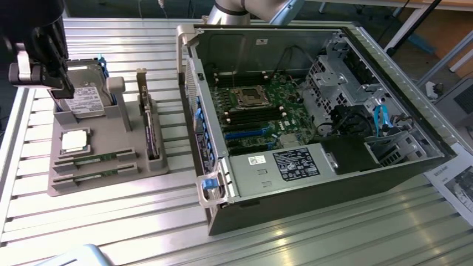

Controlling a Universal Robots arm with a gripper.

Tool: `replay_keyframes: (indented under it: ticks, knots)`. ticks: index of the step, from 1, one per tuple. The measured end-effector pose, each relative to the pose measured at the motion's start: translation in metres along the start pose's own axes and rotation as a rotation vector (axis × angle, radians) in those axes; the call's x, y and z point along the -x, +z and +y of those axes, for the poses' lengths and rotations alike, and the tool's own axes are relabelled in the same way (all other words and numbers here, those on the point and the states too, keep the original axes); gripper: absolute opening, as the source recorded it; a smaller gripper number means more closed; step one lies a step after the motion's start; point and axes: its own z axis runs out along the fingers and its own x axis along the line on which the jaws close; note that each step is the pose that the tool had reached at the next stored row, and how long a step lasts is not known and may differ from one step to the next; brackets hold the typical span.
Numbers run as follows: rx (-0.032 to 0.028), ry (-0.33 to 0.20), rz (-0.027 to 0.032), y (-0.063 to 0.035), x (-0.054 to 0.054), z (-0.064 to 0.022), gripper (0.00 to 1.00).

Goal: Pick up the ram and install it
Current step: 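Pick up the ram and move it above insertion slot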

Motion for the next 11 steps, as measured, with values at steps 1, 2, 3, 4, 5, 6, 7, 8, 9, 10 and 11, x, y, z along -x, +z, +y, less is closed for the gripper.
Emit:
replay_keyframes:
  ticks: [1, 2, 3, 4, 5, 6, 7, 8, 9, 10, 11]
  knots:
    - [0.0001, 0.000, 0.0001, 0.0017, 0.000, -0.0001, 0.10]
    - [0.0001, 0.000, 0.0001, 0.0036, -0.001, -0.0001, 0.10]
    - [0.0001, 0.000, 0.0001, 0.0054, -0.001, -0.0002, 0.10]
    - [0.0000, 0.000, 0.0000, 0.0073, -0.001, -0.0002, 0.10]
    - [0.0000, 0.000, 0.0000, 0.0089, -0.002, -0.0003, 0.10]
    - [0.0000, 0.000, 0.0000, 0.0109, -0.002, -0.0003, 0.10]
    - [0.0000, 0.000, 0.0000, 0.0126, -0.003, -0.0004, 0.10]
    - [0.0000, 0.000, 0.0000, 0.0145, -0.003, -0.0005, 0.10]
    - [0.0000, 0.000, 0.0000, 0.0163, -0.003, -0.0005, 0.10]
    - [0.0000, 0.000, 0.0000, 0.0180, -0.004, -0.0006, 0.10]
    - [0.0000, 0.000, 0.0000, 0.0212, -0.005, -0.0007, 0.10]
